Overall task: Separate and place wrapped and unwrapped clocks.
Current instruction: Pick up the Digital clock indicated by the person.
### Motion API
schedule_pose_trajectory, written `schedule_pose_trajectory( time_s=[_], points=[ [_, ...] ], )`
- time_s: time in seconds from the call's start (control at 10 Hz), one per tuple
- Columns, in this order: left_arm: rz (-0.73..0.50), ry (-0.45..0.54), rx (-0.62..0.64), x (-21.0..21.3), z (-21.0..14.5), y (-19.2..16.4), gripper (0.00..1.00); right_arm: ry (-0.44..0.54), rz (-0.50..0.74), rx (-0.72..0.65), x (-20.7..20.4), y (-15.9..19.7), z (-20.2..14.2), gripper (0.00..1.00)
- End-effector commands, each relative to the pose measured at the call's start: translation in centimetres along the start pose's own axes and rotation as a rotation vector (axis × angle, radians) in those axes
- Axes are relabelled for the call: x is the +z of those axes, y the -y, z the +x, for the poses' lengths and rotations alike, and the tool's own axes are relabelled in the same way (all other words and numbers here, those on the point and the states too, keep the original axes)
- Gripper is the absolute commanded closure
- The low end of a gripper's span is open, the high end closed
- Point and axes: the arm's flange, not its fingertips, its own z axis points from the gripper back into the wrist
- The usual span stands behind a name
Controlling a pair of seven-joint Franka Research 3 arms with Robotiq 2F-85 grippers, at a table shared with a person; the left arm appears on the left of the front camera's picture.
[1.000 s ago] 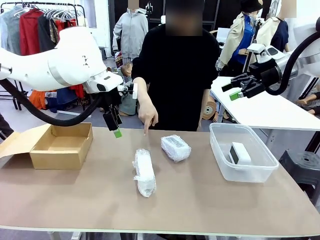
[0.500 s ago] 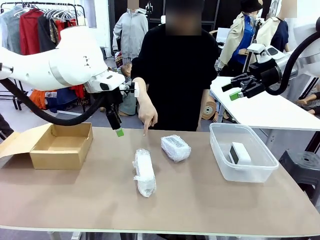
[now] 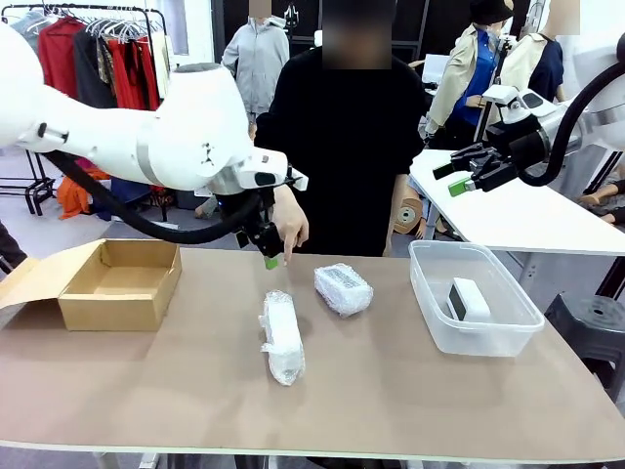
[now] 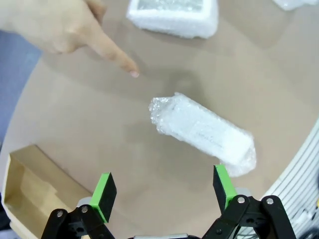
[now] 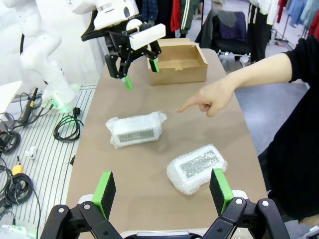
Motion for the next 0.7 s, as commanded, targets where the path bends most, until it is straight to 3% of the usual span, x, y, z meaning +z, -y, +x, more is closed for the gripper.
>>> schedule_pose_trajectory(
  time_s=[0.0,0.2,0.4,0.6],
  points=[
    [0.078,-0.056,0.093,-1.8,1.4,1.4,0.0,-0.003,-0.003,0.002,0.1,0.0,0.0,0.0],
    [0.141,-0.016,0.272,-4.9,2.1,2.0,0.0,-0.003,-0.003,0.002,0.1,0.0,0.0,0.0],
    [0.124,0.15,0.37,-6.8,2.7,2.3,0.0,-0.003,-0.003,0.002,0.1,0.0,0.0,0.0],
    [0.125,0.165,0.395,-7.8,3.2,2.7,0.0,-0.003,-0.003,0.002,0.1,0.0,0.0,0.0]
  ],
)
